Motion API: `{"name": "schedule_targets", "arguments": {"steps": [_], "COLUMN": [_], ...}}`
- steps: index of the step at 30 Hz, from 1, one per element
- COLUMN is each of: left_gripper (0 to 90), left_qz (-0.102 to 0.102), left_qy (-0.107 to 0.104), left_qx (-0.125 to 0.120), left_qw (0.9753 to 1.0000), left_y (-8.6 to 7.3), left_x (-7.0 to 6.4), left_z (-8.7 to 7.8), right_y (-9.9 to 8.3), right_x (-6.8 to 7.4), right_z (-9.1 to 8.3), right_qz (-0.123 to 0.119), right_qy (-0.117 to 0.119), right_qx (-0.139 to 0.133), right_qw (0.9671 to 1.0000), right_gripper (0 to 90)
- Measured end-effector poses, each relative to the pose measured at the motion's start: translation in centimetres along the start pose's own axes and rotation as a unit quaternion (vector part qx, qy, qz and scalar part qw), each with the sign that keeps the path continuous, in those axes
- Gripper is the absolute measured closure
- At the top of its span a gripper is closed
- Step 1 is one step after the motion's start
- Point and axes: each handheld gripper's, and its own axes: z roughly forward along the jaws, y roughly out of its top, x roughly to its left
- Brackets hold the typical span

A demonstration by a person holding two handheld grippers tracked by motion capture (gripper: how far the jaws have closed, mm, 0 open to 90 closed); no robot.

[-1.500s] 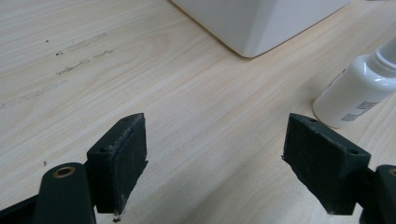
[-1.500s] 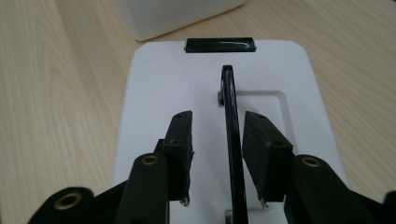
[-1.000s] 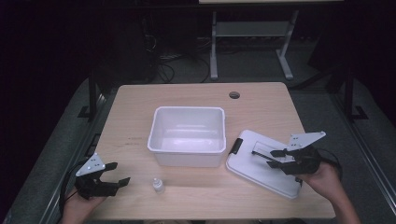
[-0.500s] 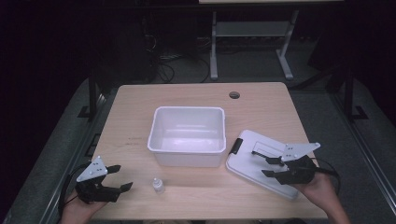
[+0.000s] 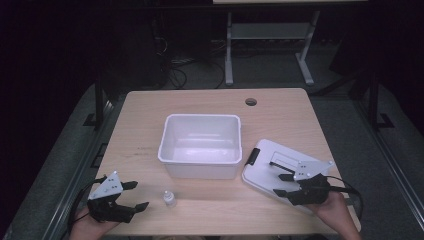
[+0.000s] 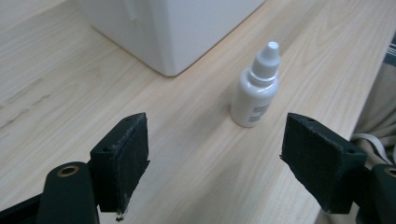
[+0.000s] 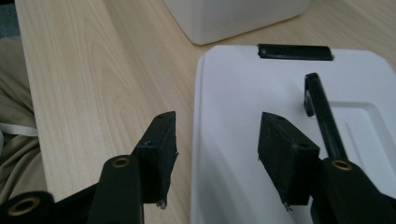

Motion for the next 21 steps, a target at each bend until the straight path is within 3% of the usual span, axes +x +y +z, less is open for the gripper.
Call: {"name": "schedule_targets", "arguments": {"steps": [13,21], "left_gripper": [22.7,23.8], "left_qz": [0.016,0.039], "left_qy": [-0.028,-0.040], "left_qx": [0.009,0.028], "left_qw": [0.9994,0.9981], "left_y": [0.9,1.8], "left_x": [-0.7,-1.1], "left_z": [1.0,1.5], "right_y": [-0.1,-0.2], "right_x": [0.4,0.7], "right_z": [1.1,0.9], "right_qz": [-0.005,-0.004], "right_qy": [0.010,0.011], "right_qx": [0.015,0.011], "right_qw": [0.9998,0.9999], "right_gripper": [43.7,43.1]}}
